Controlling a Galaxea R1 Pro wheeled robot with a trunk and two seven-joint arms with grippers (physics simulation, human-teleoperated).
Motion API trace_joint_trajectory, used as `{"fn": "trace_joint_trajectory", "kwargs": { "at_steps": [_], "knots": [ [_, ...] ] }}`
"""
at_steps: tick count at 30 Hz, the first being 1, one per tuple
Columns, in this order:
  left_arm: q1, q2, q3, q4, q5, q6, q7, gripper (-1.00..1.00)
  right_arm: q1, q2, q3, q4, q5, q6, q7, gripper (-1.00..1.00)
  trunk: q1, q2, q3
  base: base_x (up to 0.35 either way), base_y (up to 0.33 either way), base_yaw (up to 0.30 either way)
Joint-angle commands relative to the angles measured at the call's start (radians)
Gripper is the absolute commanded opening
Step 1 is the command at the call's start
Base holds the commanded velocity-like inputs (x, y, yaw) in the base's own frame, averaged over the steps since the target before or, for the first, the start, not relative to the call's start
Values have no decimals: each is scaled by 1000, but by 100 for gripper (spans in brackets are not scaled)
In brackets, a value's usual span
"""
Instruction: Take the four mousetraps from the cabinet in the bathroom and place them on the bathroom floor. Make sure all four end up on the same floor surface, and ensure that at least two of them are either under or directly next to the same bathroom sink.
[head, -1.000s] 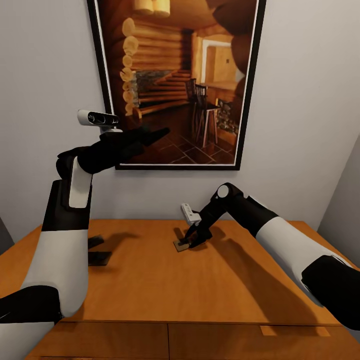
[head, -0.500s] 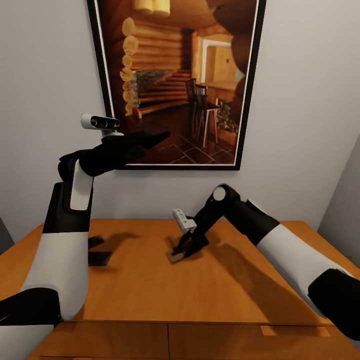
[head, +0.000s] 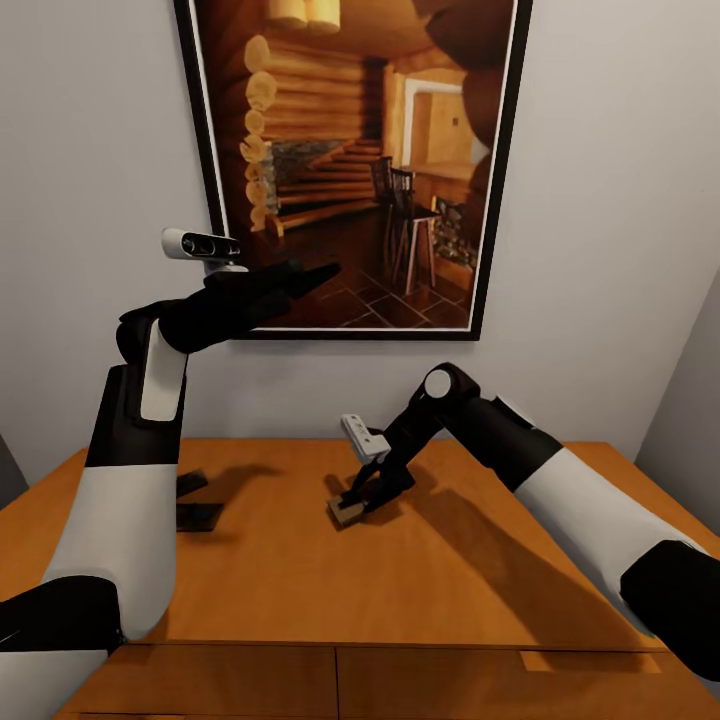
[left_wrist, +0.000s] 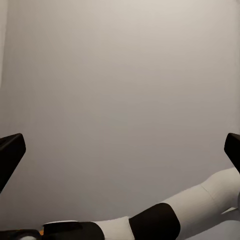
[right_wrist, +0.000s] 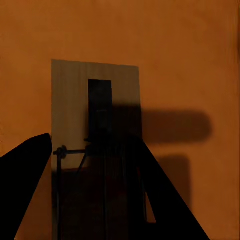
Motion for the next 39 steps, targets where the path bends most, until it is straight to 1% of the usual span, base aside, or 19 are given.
{"fn": "trace_joint_trajectory", "kwargs": {
  "at_steps": [1, 5, 7, 9, 10, 13, 15, 18, 20, 22, 26, 29, 36, 37, 38, 39],
  "knots": [
    [-1, -1, 1, 0, 0, 9, -3, 100, -1, -2, 2, -5, 2, 11, 2, -100, 0, -1, -1, 0, 0, 0],
    [-1, -1, 1, 1, 0, 9, -3, 100, -1, -3, 2, -8, 1, 10, 3, -100, 0, -1, -1, 0, 0, 0],
    [11, 11, -10, 12, -12, -3, 9, 100, 10, 8, -10, -16, -10, 21, 14, -100, 0, -1, -1, 0, 0, 0],
    [22, 22, -18, 23, -24, -14, 20, 100, 22, 7, -21, -16, -21, 32, 25, -100, 0, -1, -1, 0, 0, 0],
    [28, 28, -12, 29, -19, -13, 26, 100, 16, 7, -27, -15, -19, 28, 19, -100, 0, -1, -1, 0, 0, 0],
    [44, 44, -14, 46, -2, 4, 8, 100, -1, 24, -9, -22, -2, 12, 4, -100, 0, -1, -1, 0, 0, 0],
    [56, 56, -15, 41, 9, 15, -3, 100, -12, 27, 2, -32, 10, 11, 6, -100, 0, -1, -1, 0, 0, 0],
    [72, 73, -15, 24, 26, 16, -20, 100, -13, 27, 18, -48, 9, 22, 8, -100, 0, -1, -1, 0, 0, 0],
    [84, 84, -15, 13, 26, 16, -31, 100, -13, 25, 30, -59, 7, 34, 10, -100, 0, -1, -1, 0, 0, 0],
    [95, 95, -15, 10, 26, 15, -42, 100, -13, 20, 19, -70, -4, 45, 20, -100, 0, -1, -1, 0, 0, 0],
    [117, 118, -14, 8, 20, 13, -41, 100, -13, -2, -4, -93, -27, 67, 41, -100, 0, -1, -1, 0, 0, 0],
    [134, 135, -14, 7, 19, 12, -40, 100, -13, -17, -21, -110, -44, 84, 41, -100, 0, -1, -1, 0, 0, 0],
    [173, 174, -9, 8, 17, 0, -38, 100, -13, -27, -60, -149, -83, 123, 41, -100, 0, -1, -1, 0, 0, 0],
    [179, 180, -9, 7, 17, -1, -38, 100, -13, -32, -65, -155, -88, 129, 41, -100, 0, -1, -1, 0, 0, 0],
    [261, 257, -9, 8, 17, -1, -37, 100, -13, -41, -451, -320, -115, 333, 41, -100, 0, -1, -1, 0, 0, 0],
    [261, 270, -9, 8, 17, -2, -37, 100, -13, -53, -455, -321, -115, 334, 41, -100, 0, -1, -1, 0, 0, 0]
  ]
}}
